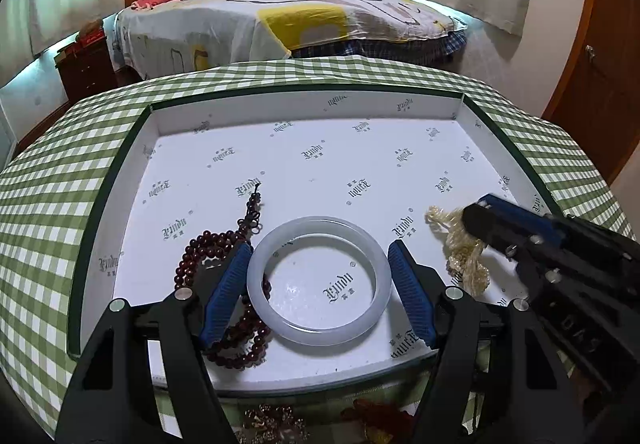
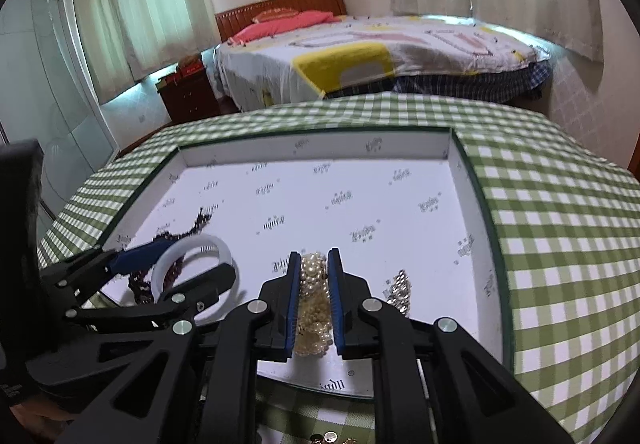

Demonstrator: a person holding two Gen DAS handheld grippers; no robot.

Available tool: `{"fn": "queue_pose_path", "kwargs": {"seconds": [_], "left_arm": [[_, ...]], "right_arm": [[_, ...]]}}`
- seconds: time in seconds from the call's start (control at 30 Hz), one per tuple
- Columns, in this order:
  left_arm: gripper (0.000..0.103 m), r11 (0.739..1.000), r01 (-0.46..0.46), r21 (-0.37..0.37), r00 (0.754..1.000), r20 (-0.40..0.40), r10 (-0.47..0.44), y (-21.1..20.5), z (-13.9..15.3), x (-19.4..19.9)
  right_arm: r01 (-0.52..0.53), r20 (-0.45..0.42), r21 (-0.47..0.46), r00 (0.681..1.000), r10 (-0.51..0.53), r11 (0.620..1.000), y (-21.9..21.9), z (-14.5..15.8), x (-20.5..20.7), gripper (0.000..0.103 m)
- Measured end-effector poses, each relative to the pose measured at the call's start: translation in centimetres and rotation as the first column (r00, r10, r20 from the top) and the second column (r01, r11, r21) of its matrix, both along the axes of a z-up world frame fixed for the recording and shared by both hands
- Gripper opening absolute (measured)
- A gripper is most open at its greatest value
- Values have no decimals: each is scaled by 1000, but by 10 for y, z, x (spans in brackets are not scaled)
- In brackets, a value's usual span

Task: Organize jewelry
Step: 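Place the pearl necklace in the box with the right tool while the left tool places the bangle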

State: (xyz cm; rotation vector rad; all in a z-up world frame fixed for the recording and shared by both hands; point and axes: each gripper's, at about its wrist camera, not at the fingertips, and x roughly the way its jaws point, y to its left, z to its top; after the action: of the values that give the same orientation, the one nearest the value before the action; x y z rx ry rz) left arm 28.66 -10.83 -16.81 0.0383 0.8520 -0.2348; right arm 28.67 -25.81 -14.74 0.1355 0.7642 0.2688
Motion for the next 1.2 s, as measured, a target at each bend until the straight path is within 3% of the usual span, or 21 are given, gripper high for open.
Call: {"fn": "queue_pose_path", "kwargs": {"seconds": [0.17, 0.37, 0.63, 1.2], "left_arm": [[69, 1000, 14, 19, 1000, 0, -14, -4, -1, 3], [71, 1000, 11, 7, 1000, -4, -11, -2, 0, 4], [79, 1000, 20, -11, 1000, 2, -20, -2, 3, 0], [80, 1000, -20, -20, 986, 165, 23, 25, 47, -62]], "right_arm": [[3, -24, 9, 1000, -3, 1000, -3, -5, 3, 17], [39, -28, 35, 999, -38, 999, -15, -6, 2, 40], [60, 3, 19, 998, -60, 998, -19, 4, -5, 41], [93, 77, -6, 993, -92, 996, -20, 27, -56, 41]]}}
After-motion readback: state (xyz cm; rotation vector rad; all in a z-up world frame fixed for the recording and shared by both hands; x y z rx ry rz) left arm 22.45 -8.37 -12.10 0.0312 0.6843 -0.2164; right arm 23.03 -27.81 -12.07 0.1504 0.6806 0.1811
